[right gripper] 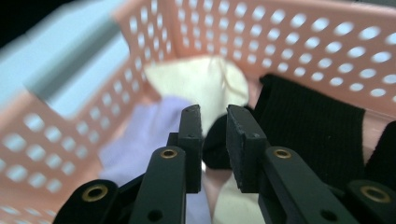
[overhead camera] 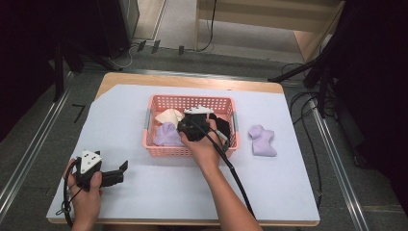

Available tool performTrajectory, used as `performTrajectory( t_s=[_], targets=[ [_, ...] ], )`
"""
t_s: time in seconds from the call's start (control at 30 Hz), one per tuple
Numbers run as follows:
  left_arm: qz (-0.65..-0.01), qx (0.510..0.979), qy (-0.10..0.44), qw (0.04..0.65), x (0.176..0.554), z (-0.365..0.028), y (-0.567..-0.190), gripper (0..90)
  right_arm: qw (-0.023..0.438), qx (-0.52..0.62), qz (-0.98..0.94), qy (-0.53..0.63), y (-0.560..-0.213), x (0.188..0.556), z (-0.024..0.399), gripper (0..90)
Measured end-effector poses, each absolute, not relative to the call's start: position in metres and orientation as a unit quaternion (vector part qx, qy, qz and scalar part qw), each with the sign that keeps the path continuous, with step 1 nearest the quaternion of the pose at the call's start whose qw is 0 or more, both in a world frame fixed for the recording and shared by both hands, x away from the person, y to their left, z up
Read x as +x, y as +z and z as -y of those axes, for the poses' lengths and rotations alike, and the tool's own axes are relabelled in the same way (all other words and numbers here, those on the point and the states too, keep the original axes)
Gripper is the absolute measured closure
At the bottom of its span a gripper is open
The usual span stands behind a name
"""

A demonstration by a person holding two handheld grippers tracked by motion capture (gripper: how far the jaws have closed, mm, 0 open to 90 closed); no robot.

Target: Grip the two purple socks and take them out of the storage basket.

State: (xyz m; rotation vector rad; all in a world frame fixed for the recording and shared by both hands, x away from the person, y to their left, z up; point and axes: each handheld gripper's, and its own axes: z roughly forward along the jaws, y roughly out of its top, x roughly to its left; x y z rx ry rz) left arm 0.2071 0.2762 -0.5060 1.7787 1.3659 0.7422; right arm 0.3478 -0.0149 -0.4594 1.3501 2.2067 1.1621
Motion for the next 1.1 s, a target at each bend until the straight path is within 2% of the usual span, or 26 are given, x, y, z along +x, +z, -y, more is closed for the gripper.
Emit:
performTrajectory(
  t_s=[0.23, 0.4, 0.47, 0.6, 0.83, 1.0, 1.1],
  targets=[
    [-0.535, 0.697, 0.29, 0.38, 0.207, -0.276, -0.506, 0.0, 0.092, 0.48, -0.814, 0.314, -0.469, 0.36, -0.002, 75.8],
    [-0.535, 0.697, 0.29, 0.38, 0.207, -0.276, -0.506, 0.0, 0.028, 0.5, -0.821, 0.276, -0.473, 0.367, -0.01, 63.2],
    [-0.535, 0.697, 0.291, 0.38, 0.207, -0.276, -0.506, 0.0, -0.005, 0.512, -0.823, 0.247, -0.476, 0.372, -0.011, 62.6],
    [-0.534, 0.696, 0.291, 0.38, 0.207, -0.276, -0.506, 0.0, -0.03, 0.525, -0.821, 0.222, -0.479, 0.375, -0.012, 65.4],
    [-0.535, 0.697, 0.29, 0.38, 0.207, -0.276, -0.506, 0.0, -0.018, 0.523, -0.829, 0.199, -0.48, 0.375, -0.014, 89.1],
    [-0.534, 0.696, 0.29, 0.382, 0.207, -0.276, -0.506, 0.0, 0.013, 0.508, -0.837, 0.204, -0.478, 0.371, -0.014, 90.0],
    [-0.535, 0.696, 0.289, 0.382, 0.207, -0.276, -0.506, 0.0, 0.052, 0.502, -0.827, 0.247, -0.473, 0.367, -0.008, 90.0]
  ],
)
